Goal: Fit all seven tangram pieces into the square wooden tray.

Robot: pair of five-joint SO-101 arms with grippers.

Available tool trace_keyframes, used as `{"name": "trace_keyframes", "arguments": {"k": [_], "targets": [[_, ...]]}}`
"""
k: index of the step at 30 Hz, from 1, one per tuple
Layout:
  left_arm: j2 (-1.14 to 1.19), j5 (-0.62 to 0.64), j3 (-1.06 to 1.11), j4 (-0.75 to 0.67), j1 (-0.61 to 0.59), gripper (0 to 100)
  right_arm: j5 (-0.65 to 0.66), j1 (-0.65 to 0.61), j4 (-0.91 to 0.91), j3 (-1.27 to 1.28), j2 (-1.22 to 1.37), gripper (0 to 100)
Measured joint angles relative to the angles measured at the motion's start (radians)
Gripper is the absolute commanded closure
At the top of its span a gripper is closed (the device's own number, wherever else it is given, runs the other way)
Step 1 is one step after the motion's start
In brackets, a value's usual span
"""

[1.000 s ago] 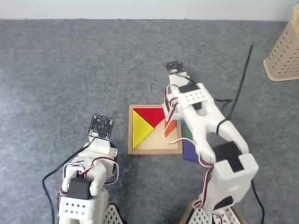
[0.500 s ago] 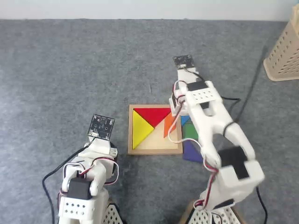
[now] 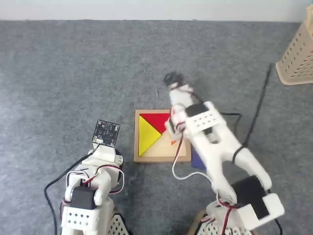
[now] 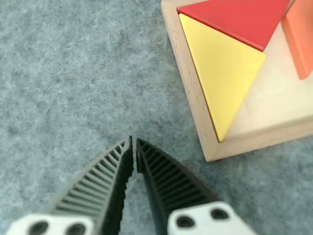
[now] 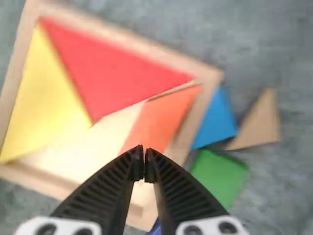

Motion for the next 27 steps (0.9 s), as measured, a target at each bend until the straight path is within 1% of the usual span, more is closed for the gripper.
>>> {"name": "trace_keyframes", "arguments": {"k": [5,9,18,27], "targets": [[0.000,0.000,0.000,0.000,0.000,99,0.032,-0.008,-0.029,0.031,0.000,99.1],[0.000,0.000,0.000,0.000,0.002,99,0.035,0.018,-0.054,0.031,0.002,99.1],[0.000,0.000,0.000,0.000,0.000,99,0.037,0.012,-0.101,0.028,0.075,99.1],[0.000,0.000,0.000,0.000,0.000,99,0.037,0.106,-0.101,0.028,0.077,99.0]]}}
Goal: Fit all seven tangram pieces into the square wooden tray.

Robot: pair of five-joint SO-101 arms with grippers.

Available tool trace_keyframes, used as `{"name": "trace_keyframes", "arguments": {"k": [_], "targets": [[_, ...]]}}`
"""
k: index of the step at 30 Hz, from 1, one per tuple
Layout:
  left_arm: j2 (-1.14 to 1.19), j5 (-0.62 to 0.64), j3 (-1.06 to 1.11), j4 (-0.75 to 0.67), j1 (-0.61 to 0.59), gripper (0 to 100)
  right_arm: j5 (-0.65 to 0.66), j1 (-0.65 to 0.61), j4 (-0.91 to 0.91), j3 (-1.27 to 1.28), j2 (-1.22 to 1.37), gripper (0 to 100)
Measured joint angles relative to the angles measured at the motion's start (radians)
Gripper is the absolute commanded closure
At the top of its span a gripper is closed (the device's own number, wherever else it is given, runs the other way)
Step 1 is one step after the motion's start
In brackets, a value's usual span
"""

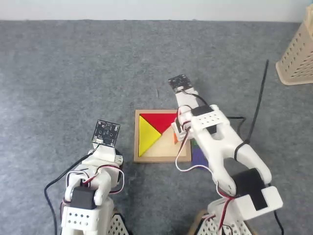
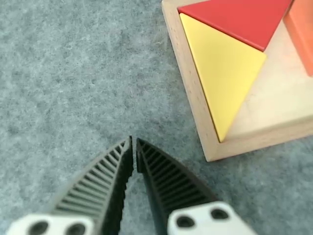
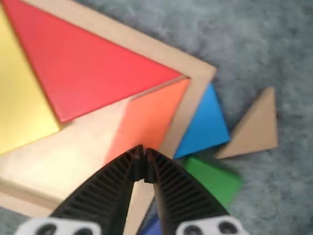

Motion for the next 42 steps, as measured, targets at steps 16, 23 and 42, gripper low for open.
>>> {"name": "trace_keyframes", "arguments": {"k": [16,23,42], "targets": [[0.000,0.000,0.000,0.000,0.000,99,0.000,0.029,0.037,0.000,-0.115,98.9],[0.000,0.000,0.000,0.000,0.000,99,0.003,0.198,0.038,0.002,-0.115,98.9],[0.000,0.000,0.000,0.000,0.002,99,0.051,0.155,0.133,-0.066,0.008,86.4]]}}
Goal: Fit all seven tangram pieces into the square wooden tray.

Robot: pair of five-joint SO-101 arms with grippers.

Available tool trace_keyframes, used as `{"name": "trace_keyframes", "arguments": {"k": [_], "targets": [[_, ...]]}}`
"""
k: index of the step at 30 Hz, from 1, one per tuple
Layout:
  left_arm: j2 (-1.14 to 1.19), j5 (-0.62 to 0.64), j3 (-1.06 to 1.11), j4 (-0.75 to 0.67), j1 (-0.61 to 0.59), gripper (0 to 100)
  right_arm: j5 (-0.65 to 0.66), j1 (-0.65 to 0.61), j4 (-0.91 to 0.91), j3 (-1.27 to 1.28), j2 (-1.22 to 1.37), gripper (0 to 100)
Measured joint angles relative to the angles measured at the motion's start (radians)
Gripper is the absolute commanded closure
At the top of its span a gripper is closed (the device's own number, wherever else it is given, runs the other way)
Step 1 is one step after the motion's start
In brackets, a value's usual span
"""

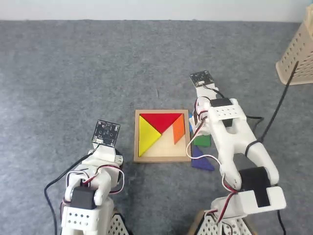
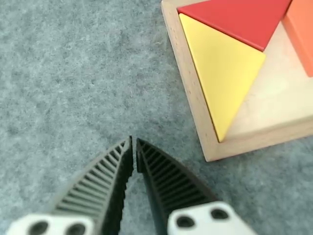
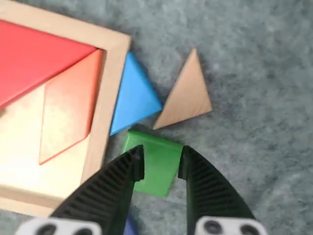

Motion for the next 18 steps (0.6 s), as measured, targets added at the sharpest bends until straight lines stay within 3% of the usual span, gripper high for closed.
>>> {"name": "trace_keyframes", "arguments": {"k": [12,18], "targets": [[0.000,0.000,0.000,0.000,-0.002,99,-0.015,-0.003,-0.049,-0.133,0.071,86.6],[0.000,0.000,0.000,0.000,-0.002,99,-0.015,0.000,0.015,-0.129,0.069,86.7]]}}
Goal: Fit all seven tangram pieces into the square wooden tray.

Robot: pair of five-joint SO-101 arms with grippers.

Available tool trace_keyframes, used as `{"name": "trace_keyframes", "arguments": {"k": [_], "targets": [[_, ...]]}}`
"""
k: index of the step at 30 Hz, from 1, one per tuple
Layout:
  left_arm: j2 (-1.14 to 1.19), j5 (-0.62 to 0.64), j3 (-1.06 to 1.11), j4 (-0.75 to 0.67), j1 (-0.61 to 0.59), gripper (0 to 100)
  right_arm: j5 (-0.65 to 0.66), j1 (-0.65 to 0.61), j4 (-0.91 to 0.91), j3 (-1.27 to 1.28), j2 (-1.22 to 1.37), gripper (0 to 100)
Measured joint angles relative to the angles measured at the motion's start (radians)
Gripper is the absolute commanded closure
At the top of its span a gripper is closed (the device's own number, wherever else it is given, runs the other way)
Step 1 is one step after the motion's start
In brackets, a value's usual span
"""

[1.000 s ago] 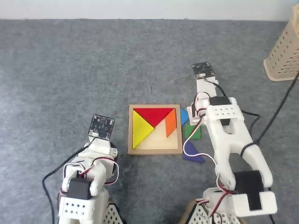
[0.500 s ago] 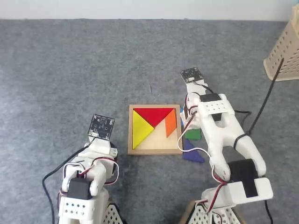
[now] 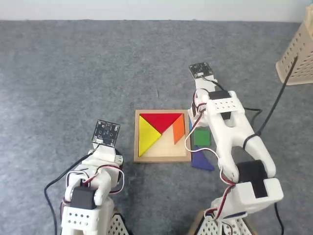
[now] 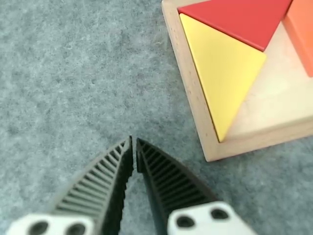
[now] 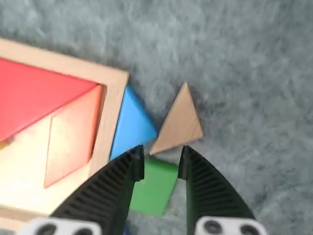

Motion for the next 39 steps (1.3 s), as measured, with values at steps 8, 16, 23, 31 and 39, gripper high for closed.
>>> {"name": "trace_keyframes", "arguments": {"k": [8,16,23,31,39], "targets": [[0.000,0.000,0.000,0.000,0.000,99,0.000,-0.002,0.008,0.146,-0.157,86.4],[0.000,0.000,0.000,0.000,0.000,99,0.000,0.000,-0.037,0.206,-0.169,86.4],[0.000,0.000,0.000,0.000,0.000,99,0.037,0.000,-0.017,0.032,-0.150,78.1],[0.000,0.000,0.000,0.000,0.000,99,0.068,0.086,-0.017,-0.117,0.092,79.8],[0.000,0.000,0.000,0.000,0.002,99,0.077,0.101,-0.028,-0.172,0.201,79.8]]}}
